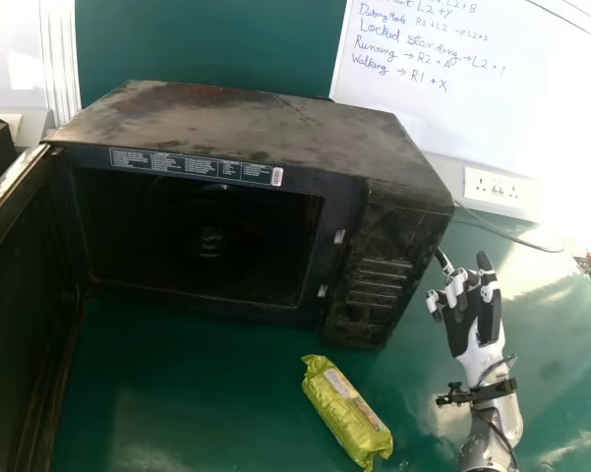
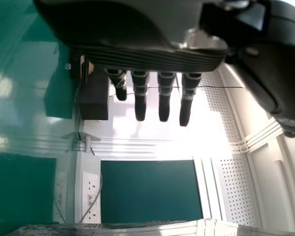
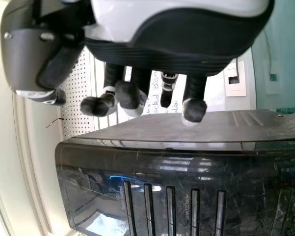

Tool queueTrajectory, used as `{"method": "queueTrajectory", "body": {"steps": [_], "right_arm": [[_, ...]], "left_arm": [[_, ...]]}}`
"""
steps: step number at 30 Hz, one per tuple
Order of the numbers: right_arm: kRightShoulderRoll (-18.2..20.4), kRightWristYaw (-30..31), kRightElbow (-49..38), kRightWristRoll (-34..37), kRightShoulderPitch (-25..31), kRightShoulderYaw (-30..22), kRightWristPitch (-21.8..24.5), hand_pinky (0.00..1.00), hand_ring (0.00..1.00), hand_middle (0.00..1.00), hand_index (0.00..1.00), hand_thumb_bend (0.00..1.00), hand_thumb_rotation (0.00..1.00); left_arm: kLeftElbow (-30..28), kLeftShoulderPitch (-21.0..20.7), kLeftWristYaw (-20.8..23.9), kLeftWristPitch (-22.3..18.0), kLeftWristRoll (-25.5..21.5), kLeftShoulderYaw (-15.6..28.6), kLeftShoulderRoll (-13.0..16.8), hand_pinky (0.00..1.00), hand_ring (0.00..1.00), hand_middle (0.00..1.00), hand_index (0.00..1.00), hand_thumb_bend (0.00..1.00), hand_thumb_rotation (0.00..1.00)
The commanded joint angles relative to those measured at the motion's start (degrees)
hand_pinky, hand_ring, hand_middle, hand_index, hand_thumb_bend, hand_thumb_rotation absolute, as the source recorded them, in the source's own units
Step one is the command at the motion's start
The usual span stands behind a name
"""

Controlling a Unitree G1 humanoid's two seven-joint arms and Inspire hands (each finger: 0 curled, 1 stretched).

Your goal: Put biscuit inside oven

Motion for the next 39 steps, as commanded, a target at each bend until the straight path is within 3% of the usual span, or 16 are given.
{"method": "queueTrajectory", "body": {"steps": [1,6,14,15,16,18,20,21,23,25,28,39], "right_arm": [[-0.1,0.3,0.4,0.0,0.5,0.0,0.1,0.0,0.0,0.0,0.07,0.67,0.0],[-0.4,-0.4,0.4,-1.1,0.7,0.5,-0.7,0.0,0.0,0.0,0.08,0.67,0.0],[-0.7,-0.3,-6.1,-2.3,4.9,1.3,-1.7,0.0,0.0,0.0,0.15,0.67,0.0],[0.1,-1.8,-8.8,-2.4,6.5,1.3,-1.7,0.0,0.0,0.05,0.23,0.7,0.04],[0.8,-3.1,-11.3,-2.3,7.9,1.3,-1.5,0.0,0.0,0.09,0.32,0.63,0.05],[2.1,-5.6,-16.5,-2.2,10.9,1.6,-0.5,0.0,0.13,0.31,0.45,0.54,0.08],[2.2,-7.4,-21.1,-2.6,13.8,2.3,0.8,0.0,0.55,0.57,0.48,0.52,0.09],[2.0,-8.2,-23.5,-2.9,15.5,2.6,1.8,0.0,0.76,0.71,0.6,0.76,0.34],[1.4,-8.4,-26.7,-2.8,17.9,3.0,3.1,0.0,0.94,0.84,0.71,0.92,0.5],[0.8,-8.1,-28.6,-3.2,19.9,3.2,2.7,0.0,0.99,0.91,0.76,0.96,0.56],[0.1,-7.6,-30.5,-3.7,22.1,3.1,1.8,0.0,1.0,0.92,0.77,0.97,0.59],[-7.0,-7.7,-41.9,-3.9,29.6,1.8,8.6,0.0,1.0,0.95,0.76,0.97,0.62]], "left_arm": [[-0.5,0.5,0.2,-0.3,0.2,-0.4,-0.3,0.89,0.91,0.94,0.88,0.99,0.85],[0.2,0.3,-0.2,-0.2,-1.1,-0.4,-0.6,0.88,0.9,0.94,0.88,1.0,0.87],[4.8,-0.9,-6.2,-2.1,-7.1,0.9,-0.1,0.9,0.93,0.96,0.91,1.0,0.83],[5.4,-1.1,-7.3,-2.0,-8.9,1.3,-0.1,0.88,0.93,0.95,0.9,1.0,0.83],[5.9,-0.9,-8.3,-2.0,-10.1,1.5,0.0,0.88,0.93,0.95,0.89,1.0,0.83],[5.7,0.4,-9.2,-1.7,-9.8,1.6,0.5,0.87,0.94,0.95,0.89,1.0,0.84],[5.3,1.8,-9.5,-2.0,-8.2,1.5,1.1,0.86,0.94,0.95,0.89,1.0,0.85],[5.1,2.2,-9.8,-2.0,-7.9,1.5,1.3,0.86,0.94,0.95,0.89,1.0,0.84],[4.7,2.8,-10.2,-1.7,-7.9,1.6,1.6,0.87,0.94,0.95,0.9,1.0,0.8],[4.7,3.0,-10.7,-1.7,-8.0,1.6,2.1,0.89,0.95,0.96,0.91,1.0,0.77],[4.4,3.4,-10.2,-1.7,-7.4,1.6,2.0,0.86,0.94,0.95,0.93,1.0,0.75],[3.5,4.9,-11.0,-1.7,-7.8,1.7,1.9,0.9,0.95,0.96,0.92,1.0,0.69]]}}
